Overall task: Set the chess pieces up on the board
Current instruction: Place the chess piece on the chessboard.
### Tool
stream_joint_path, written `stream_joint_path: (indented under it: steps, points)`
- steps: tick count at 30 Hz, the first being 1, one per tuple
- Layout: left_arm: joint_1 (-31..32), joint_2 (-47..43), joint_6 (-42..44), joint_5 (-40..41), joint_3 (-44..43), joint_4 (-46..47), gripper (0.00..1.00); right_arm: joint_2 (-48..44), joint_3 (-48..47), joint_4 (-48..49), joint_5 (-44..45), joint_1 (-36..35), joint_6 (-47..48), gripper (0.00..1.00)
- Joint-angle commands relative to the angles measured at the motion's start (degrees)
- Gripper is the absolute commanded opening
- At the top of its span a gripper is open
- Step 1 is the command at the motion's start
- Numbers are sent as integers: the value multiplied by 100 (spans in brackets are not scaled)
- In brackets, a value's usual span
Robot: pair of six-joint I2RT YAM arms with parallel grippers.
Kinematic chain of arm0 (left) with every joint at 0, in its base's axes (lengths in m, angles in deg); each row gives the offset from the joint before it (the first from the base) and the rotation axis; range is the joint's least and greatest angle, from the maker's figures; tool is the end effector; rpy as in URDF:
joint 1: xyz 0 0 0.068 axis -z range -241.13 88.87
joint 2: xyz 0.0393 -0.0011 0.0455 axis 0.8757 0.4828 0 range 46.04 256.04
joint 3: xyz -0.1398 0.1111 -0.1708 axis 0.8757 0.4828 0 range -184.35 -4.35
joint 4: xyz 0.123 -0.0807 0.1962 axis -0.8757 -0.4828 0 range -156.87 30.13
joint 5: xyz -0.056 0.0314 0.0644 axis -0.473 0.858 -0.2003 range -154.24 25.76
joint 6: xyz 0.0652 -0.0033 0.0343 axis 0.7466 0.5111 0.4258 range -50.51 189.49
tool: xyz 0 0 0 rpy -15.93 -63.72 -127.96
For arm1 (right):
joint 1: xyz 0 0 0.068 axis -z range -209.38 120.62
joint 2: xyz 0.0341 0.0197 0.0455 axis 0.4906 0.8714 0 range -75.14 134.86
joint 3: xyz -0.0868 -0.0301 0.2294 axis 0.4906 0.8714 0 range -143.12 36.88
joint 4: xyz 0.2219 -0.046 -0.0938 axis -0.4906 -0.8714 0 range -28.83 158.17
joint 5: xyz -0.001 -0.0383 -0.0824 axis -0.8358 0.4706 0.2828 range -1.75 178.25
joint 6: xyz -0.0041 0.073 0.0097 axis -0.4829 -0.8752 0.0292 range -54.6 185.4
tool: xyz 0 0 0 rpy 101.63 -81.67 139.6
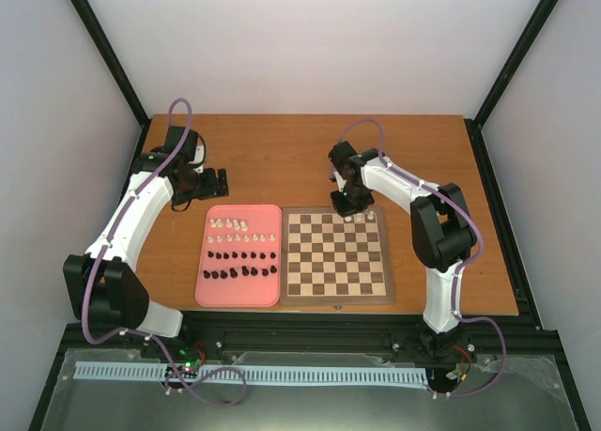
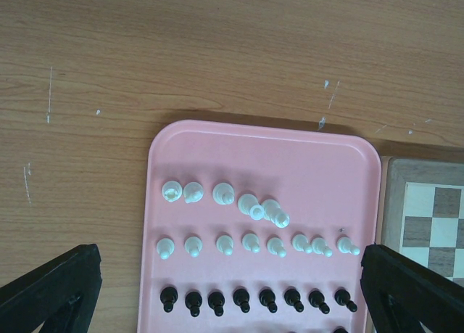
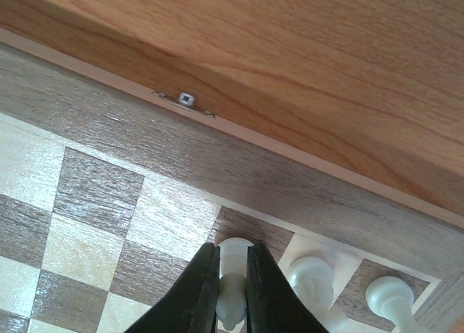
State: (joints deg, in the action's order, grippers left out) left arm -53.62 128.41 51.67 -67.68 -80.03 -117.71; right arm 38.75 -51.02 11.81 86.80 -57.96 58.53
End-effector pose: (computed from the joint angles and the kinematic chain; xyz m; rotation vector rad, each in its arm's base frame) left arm 0.2769 -0.0402 0.2595 -0.2256 2.7036 -0.2137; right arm 0.3199 0.1761 0.1504 -0.5712 2.9660 0.0981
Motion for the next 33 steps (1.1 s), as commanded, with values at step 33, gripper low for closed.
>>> stream_joint_path:
  steps: [33]
  points:
    - [-21,24,-28,-68,-43,113,100,-156,118,98,372,72,7,24]
